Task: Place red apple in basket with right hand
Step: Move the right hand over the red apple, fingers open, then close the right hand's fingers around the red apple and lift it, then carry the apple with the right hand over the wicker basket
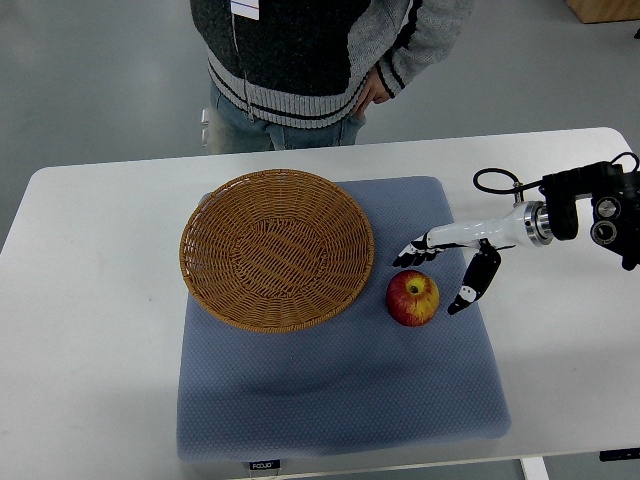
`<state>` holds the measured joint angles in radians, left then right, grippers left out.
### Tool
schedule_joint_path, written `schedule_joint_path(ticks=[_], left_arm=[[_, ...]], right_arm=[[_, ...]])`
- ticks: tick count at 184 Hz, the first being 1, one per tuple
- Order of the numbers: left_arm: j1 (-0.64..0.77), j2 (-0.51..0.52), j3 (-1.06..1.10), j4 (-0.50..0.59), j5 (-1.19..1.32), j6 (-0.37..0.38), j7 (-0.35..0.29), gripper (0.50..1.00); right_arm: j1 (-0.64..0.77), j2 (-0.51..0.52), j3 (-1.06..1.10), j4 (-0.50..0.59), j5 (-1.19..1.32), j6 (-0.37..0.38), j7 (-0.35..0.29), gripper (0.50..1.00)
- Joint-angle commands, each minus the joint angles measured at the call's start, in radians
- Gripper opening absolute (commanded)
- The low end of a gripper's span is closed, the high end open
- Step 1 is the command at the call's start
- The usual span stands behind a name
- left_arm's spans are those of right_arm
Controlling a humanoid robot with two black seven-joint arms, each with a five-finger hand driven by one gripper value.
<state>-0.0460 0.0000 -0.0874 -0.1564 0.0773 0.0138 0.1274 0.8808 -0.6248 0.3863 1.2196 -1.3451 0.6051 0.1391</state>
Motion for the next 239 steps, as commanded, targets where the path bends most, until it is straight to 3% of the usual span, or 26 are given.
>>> schedule_joint_path(ticks=[1, 52, 81, 94, 95, 101, 120, 121, 148, 239], left_arm=[[0.0, 0.0, 0.0, 0.0, 0.001, 0.0, 0.0, 1.0], [-0.002, 0.0, 0.0, -0.003, -0.001, 0.0, 0.0, 1.0], [-0.002, 0.0, 0.0, -0.002, 0.001, 0.0, 0.0, 1.0], [-0.002, 0.0, 0.0, -0.002, -0.001, 0.0, 0.0, 1.0], [-0.002, 0.0, 0.0, 0.0, 0.001, 0.0, 0.0, 1.0], [-0.002, 0.0, 0.0, 0.0, -0.001, 0.0, 0.0, 1.0], [-0.002, 0.0, 0.0, 0.0, -0.001, 0.0, 0.0, 1.0], [-0.002, 0.0, 0.0, -0.002, 0.001, 0.0, 0.0, 1.0], [-0.002, 0.0, 0.0, -0.002, -0.001, 0.0, 0.0, 1.0], [-0.002, 0.0, 0.0, 0.0, -0.001, 0.0, 0.0, 1.0]], right_arm=[[0.0, 0.01, -0.015, 0.0, 0.0, -0.015, -0.001, 0.911], [-0.002, 0.039, -0.076, -0.002, -0.016, -0.073, -0.001, 0.905], [-0.003, 0.054, -0.084, -0.015, -0.019, -0.114, -0.003, 0.832], [-0.005, 0.054, -0.084, -0.015, -0.019, -0.114, -0.003, 0.825], [-0.005, 0.054, -0.084, -0.015, -0.019, -0.114, -0.001, 0.791], [-0.005, 0.054, -0.084, -0.015, -0.019, -0.114, -0.001, 0.768], [-0.006, 0.054, -0.084, -0.015, -0.02, -0.116, -0.001, 0.744], [-0.005, 0.054, -0.084, -0.015, -0.022, -0.12, -0.001, 0.685], [0.0, 0.042, -0.083, -0.017, -0.025, -0.136, 0.0, 0.588], [0.121, 0.007, 0.094, -0.091, 0.066, -0.102, 0.005, 0.594]])
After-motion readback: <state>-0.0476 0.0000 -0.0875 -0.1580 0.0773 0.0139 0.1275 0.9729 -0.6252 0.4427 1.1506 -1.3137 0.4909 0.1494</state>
